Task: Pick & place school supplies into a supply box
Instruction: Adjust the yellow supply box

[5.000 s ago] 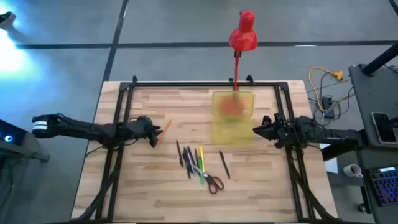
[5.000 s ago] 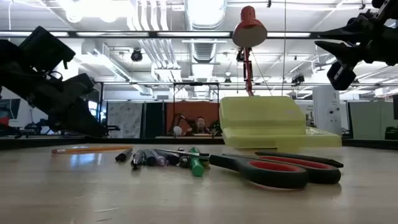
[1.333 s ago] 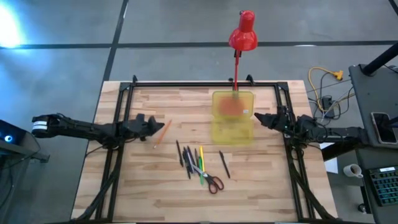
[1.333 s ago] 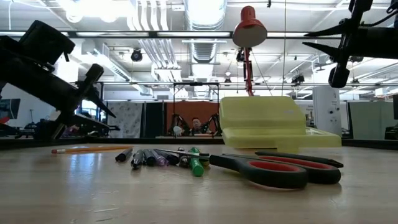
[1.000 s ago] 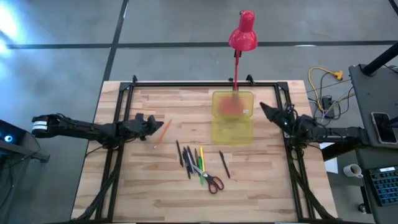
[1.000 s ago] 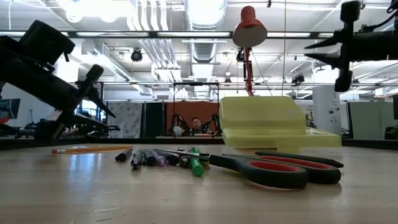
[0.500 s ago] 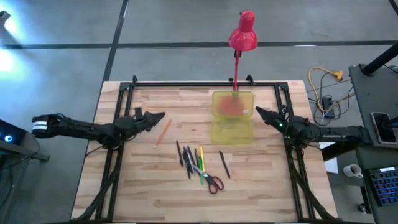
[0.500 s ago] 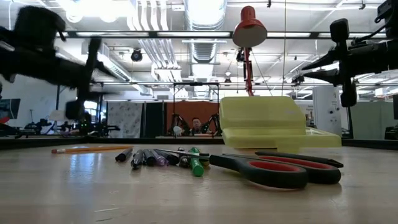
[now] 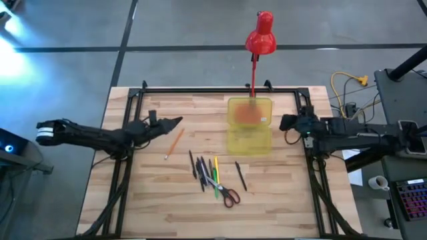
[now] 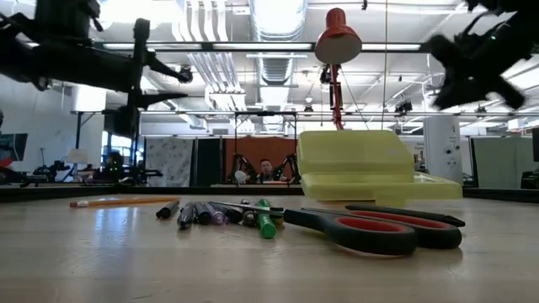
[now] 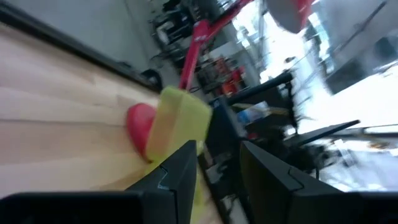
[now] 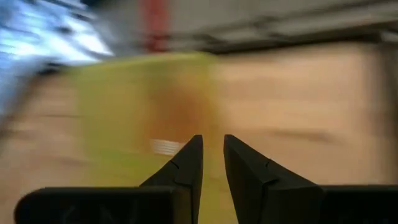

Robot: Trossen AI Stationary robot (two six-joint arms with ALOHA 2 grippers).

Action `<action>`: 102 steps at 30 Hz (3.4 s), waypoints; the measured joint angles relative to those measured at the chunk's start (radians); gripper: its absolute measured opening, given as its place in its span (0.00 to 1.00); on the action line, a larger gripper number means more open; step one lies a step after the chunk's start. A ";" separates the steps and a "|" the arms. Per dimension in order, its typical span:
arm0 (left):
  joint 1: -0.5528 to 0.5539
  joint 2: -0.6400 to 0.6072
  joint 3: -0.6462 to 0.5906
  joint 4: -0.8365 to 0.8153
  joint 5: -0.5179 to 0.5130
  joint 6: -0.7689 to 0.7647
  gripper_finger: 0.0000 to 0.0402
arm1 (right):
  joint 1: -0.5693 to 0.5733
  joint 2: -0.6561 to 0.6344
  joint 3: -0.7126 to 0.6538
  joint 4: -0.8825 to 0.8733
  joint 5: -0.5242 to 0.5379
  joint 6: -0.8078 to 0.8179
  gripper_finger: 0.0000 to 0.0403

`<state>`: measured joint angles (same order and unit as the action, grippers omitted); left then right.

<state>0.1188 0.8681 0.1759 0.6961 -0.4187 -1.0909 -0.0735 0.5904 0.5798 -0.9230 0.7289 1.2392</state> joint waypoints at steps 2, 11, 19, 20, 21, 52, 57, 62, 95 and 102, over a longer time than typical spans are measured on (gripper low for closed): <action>0.000 0.046 0.026 -0.006 0.001 0.000 0.27 | 0.000 0.059 0.052 -0.208 -0.002 0.143 0.15; 0.000 0.285 0.178 -0.008 0.090 0.007 0.27 | -0.006 0.160 0.019 -0.228 -0.131 0.292 0.15; 0.015 0.473 0.442 -0.202 0.177 0.204 0.27 | -0.032 0.019 -0.094 0.070 -0.183 0.236 0.23; 0.022 0.484 0.480 -0.259 0.196 0.225 0.27 | -0.032 -0.012 -0.120 0.119 -0.185 0.230 0.25; 0.030 0.493 0.516 -0.321 0.212 0.245 0.27 | -0.032 -0.038 -0.145 0.156 -0.185 0.230 0.27; 0.105 0.700 0.759 -0.665 0.314 0.277 0.27 | -0.362 0.124 -0.261 0.387 -0.271 0.540 0.42; 0.105 0.710 0.759 -0.645 0.314 0.277 0.27 | -0.448 0.258 -0.261 0.590 -0.360 0.557 0.42; 0.107 0.710 0.759 -0.617 0.313 0.306 0.27 | -0.504 0.386 -0.261 0.616 -0.392 0.596 0.42; 0.112 0.944 0.760 -0.436 0.308 0.331 0.27 | -0.531 0.405 -0.262 1.011 -0.782 0.217 0.42; 0.111 0.944 0.760 -0.402 0.309 0.330 0.27 | -0.493 0.401 -0.262 1.011 -0.782 0.178 0.42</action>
<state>0.2302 1.8118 0.9363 0.2937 -0.1101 -0.7605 -0.5669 0.9912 0.3176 0.0880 -0.0533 1.4171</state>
